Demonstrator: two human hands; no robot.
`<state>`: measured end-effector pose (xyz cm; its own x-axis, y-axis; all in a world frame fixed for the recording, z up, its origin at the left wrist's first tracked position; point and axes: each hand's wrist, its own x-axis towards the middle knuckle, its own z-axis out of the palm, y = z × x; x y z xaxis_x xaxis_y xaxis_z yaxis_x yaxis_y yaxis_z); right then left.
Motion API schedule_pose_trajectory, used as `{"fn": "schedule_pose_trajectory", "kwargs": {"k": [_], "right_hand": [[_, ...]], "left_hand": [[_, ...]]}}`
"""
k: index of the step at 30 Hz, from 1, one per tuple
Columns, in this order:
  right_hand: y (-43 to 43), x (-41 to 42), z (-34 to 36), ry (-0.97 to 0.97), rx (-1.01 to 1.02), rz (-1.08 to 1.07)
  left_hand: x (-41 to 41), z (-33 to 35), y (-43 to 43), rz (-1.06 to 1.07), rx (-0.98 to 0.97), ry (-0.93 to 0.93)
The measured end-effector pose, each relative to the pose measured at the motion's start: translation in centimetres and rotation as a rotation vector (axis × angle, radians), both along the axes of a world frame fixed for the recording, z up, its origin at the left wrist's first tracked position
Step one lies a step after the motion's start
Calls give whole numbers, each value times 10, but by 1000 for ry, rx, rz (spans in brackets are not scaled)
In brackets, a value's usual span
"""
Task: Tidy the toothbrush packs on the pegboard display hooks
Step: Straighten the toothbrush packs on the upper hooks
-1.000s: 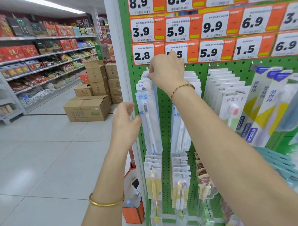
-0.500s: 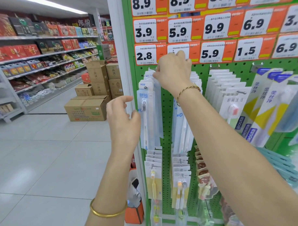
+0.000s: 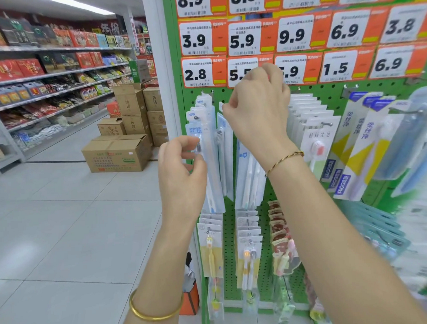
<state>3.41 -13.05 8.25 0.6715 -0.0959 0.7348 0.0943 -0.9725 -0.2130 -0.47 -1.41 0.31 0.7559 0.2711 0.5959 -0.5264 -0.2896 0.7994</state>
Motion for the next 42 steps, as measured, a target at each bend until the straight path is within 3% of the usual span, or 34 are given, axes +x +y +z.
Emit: {"fn": "schedule_pose_trajectory", "kwargs": {"k": [8,13,17,23,32,35,42], "right_hand": [[-27,-61,-39,-182,100,78],[-53,-92,-78,60,335,174],[-70,-105,-109,186,583,266],[-84,-117,-163,313,850,297],[-91,-149,-244,659,928,400],[-89,-148,-248,657,949,406],[-90,-141,-251,597,1127,417]], "left_hand": [[-19,-29,-14,-231,52,143],[-31,-62,-25,-566,126,346],[-44,-85,-37,-752,31,444],[-60,-122,-58,-635,-68,591],[-66,-143,-75,-410,-313,693],[-65,-142,-75,-405,-286,682],[-69,-160,-74,-534,-12,696]]}}
